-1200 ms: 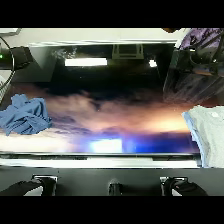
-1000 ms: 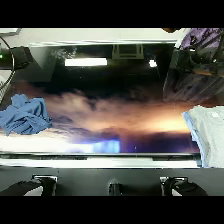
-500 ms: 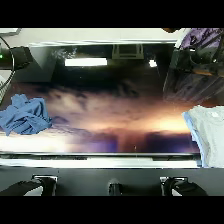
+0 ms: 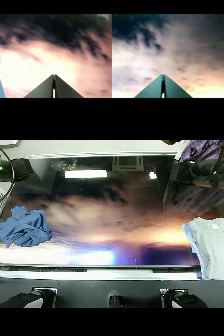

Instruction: Fold the clothes and pants, and hang the long-sleeved shirts on hangers.

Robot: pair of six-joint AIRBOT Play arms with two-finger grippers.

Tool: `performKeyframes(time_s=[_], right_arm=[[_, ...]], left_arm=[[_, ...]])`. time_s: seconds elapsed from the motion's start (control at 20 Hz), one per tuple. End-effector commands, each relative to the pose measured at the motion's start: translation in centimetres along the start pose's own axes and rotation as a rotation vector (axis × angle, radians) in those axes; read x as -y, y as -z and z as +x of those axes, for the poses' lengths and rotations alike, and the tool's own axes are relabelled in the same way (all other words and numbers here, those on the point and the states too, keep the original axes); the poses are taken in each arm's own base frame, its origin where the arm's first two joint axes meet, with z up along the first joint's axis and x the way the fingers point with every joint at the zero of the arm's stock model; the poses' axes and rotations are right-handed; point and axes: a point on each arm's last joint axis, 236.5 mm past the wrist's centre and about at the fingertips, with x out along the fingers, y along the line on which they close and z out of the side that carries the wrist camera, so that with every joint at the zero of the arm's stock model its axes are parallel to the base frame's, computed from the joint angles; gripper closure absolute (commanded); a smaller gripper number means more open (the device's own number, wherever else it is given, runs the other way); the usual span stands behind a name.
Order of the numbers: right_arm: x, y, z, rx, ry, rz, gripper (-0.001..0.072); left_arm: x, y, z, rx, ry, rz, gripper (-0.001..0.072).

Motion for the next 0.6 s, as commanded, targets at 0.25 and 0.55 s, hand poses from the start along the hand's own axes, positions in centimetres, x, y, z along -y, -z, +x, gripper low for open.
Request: performKeyframes(time_s=[0.25,0.55], right_arm=[[-0.1,-0.4,-0.1,0.016,-0.006,0.001,0.0678],[-0.2,-0.7,-0.1,0.029,-0.008,0.005,0.0678]], left_arm=[[-8.7,4.3,1.5,-0.164,-0.318,-0.095,-0.0013],[-22.1,17.4,9.0,-0.365,-0.506,-0.46,-0.0013]])
